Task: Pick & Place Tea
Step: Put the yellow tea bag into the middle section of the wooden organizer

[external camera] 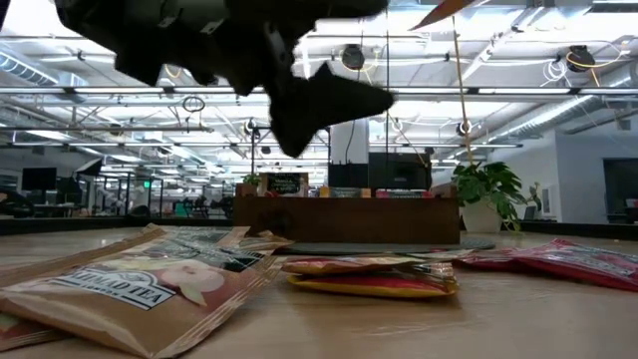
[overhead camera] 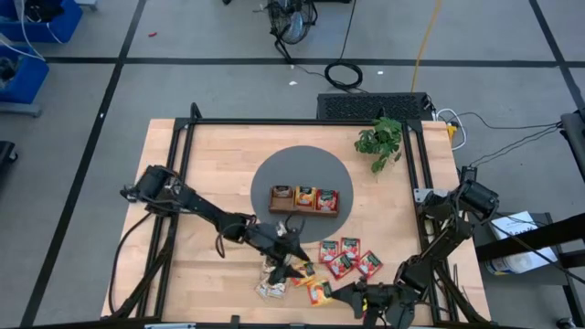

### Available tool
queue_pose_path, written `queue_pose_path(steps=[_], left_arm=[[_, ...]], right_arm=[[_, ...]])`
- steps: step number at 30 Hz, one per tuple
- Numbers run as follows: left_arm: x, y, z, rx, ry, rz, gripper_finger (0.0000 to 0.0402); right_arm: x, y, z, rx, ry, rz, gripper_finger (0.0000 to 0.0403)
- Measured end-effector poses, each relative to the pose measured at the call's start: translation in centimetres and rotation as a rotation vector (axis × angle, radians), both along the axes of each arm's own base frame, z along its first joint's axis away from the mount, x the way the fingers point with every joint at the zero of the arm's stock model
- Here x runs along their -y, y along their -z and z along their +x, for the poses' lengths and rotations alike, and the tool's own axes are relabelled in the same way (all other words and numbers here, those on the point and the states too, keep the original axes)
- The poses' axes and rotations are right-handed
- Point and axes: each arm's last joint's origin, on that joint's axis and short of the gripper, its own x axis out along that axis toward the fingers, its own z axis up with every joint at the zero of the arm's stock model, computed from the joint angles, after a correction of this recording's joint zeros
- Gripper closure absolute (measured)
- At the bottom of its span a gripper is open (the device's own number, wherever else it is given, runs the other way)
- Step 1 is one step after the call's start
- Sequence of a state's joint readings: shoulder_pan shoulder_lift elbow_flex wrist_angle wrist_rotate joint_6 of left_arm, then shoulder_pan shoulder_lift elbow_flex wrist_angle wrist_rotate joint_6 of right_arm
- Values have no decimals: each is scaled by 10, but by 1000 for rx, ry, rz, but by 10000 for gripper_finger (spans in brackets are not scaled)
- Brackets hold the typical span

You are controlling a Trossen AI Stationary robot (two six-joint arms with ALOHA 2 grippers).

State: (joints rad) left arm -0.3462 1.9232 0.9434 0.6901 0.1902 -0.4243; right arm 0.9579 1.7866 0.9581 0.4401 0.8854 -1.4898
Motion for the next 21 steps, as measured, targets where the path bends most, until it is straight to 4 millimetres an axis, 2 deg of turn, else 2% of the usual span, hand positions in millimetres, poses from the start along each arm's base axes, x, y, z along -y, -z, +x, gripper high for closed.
queue_pose_path(steps=[6,12,17,21], left_arm=[[14,13,21,27,198,-63,100],[22,20,38,25,296,-87,122],[24,17,45,39,270,-85,157],[23,23,44,22,256,-39,215]], right_arm=[[7,2,8,-22,5,-5,403],[12,5,12,-53,23,23,403],[14,8,11,-76,37,26,403],[17,11,12,-100,65,42,403]])
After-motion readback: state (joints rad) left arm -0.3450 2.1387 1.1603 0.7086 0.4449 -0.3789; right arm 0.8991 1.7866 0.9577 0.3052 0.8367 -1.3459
